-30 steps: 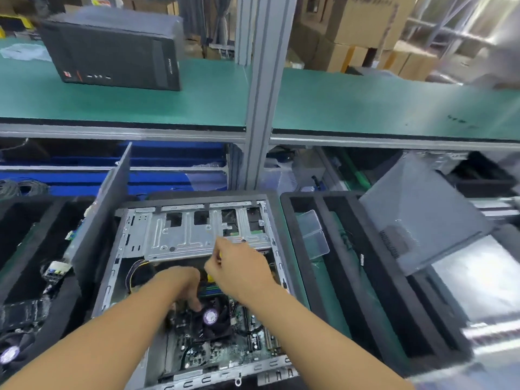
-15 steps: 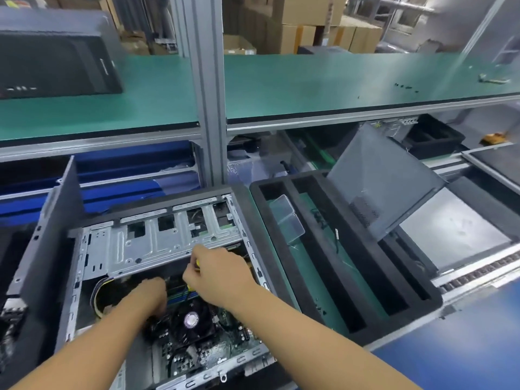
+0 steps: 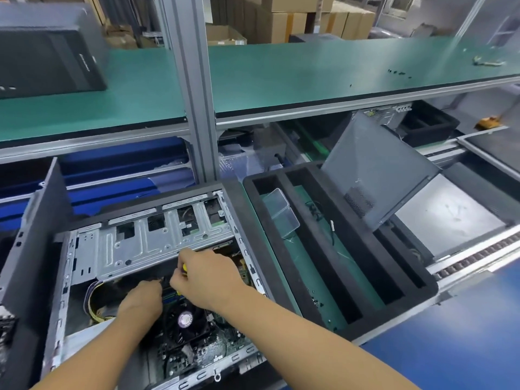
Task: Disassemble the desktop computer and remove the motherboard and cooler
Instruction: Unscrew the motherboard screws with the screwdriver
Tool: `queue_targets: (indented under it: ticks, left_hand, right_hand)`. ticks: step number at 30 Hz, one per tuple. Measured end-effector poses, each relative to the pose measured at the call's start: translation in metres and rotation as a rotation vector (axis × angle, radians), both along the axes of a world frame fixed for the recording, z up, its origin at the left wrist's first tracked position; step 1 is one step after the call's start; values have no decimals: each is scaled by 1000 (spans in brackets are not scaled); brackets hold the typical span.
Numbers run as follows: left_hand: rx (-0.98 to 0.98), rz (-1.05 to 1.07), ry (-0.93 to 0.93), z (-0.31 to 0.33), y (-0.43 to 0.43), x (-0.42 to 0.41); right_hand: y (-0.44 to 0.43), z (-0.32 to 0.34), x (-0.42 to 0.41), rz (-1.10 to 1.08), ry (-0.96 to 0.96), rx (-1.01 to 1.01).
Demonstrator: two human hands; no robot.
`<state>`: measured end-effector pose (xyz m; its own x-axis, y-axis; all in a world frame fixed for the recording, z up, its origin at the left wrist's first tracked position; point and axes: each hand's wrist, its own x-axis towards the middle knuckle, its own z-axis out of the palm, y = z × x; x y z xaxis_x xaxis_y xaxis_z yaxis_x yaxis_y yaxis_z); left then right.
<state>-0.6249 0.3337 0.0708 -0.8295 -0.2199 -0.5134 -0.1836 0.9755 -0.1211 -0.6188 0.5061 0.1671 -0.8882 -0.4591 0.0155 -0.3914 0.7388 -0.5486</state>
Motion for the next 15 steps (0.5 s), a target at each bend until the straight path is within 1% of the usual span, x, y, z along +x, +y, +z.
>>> queue_targets:
  ticks: [4, 7, 9, 10, 11, 13, 14, 15]
  left_hand:
    - [-17, 12, 19, 15, 5, -2]
    - [-37, -65, 11, 41, 15, -8]
    - [-48, -120, -16, 66, 26, -16]
    - [-15, -131, 2, 81, 34, -20]
    - [65, -126, 35, 94, 43, -25]
    - [333, -94, 133, 117, 69, -33]
    - [462, -80, 204, 126, 85, -35]
    - [550, -87, 277, 133, 103, -37]
  right_hand:
    - [7, 3, -3, -27, 7, 1]
    - [19, 10, -10, -74, -2, -6]
    - [30, 17, -15, -144, 33, -47]
    - [35, 21, -18, -191, 58, -68]
    - [41, 25, -20, -244, 78, -86]
    - [56, 33, -25, -359, 112, -134]
    - [65, 36, -26, -415, 130, -161]
    - [76, 38, -26, -470, 141, -197]
